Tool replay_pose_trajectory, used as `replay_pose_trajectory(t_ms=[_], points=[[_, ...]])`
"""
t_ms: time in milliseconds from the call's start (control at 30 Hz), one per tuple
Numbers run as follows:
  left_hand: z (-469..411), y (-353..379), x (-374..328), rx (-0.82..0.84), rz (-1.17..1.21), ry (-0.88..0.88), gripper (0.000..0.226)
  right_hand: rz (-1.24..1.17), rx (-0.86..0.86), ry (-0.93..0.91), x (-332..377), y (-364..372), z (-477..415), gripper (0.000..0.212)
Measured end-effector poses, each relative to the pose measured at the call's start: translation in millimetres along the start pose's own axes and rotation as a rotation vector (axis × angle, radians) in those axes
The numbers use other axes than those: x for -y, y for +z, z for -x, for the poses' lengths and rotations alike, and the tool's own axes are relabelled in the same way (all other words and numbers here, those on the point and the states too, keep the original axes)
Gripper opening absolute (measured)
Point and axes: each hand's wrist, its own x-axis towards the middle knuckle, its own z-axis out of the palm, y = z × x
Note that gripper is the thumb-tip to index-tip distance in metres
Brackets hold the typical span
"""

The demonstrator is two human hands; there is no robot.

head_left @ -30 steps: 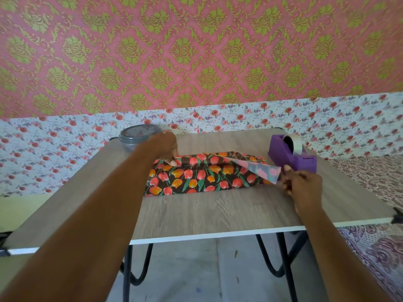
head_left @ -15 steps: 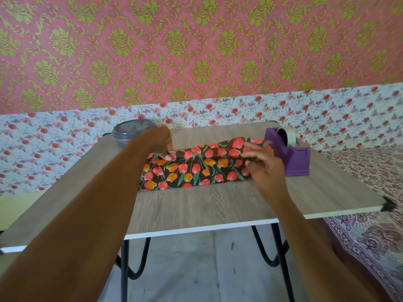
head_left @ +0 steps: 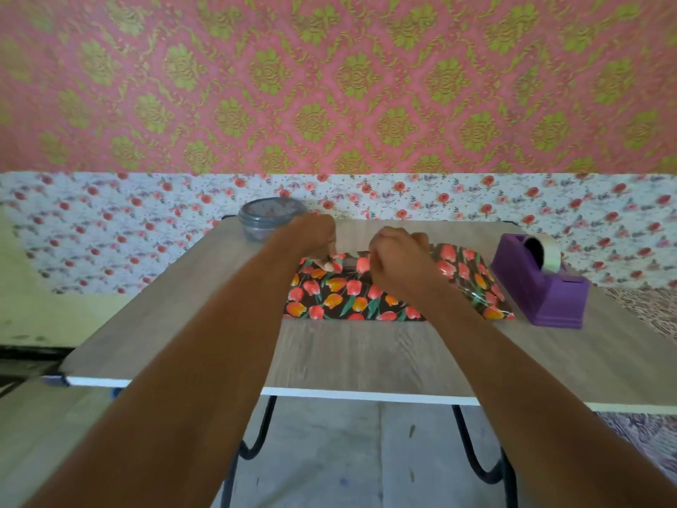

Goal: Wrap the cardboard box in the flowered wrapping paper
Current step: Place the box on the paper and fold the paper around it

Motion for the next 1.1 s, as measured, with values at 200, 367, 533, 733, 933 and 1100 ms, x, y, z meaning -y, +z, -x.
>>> replay_pose_trajectory(t_ms=[200, 367, 533, 733, 933, 1100], points=[[-1.5, -1.9, 2.1, 0.001, -0.030, 0.023, 0.064, 0.022, 0.264, 0.061, -4.5, 26.4, -38.0, 0.038], [0.9, -11.9, 16.9, 0.075, 0.125, 0.090, 0.052, 0.111, 0.229, 0.067, -6.0, 42.7, -24.8, 0.038], [6.9, -8.2, 53.8, -0.006, 0.285, 0.112, 0.031, 0.053, 0.219, 0.045, -10.9, 45.3, -26.8, 0.035], [26.2, 10.5, 94.0, -0.015, 0.527, 0.040, 0.039, 0.039, 0.104, 0.000, -14.4, 51.0, -24.5, 0.035], [31.8, 20.2, 101.8, -0.059, 0.571, -0.021, 0.026, 0.054, 0.163, 0.055, -11.9, 47.8, -24.8, 0.035], [22.0, 13.1, 57.0, -0.207, 0.517, 0.092, 0.031, -0.003, 0.208, 0.101, -8.6, 39.8, -25.3, 0.031]])
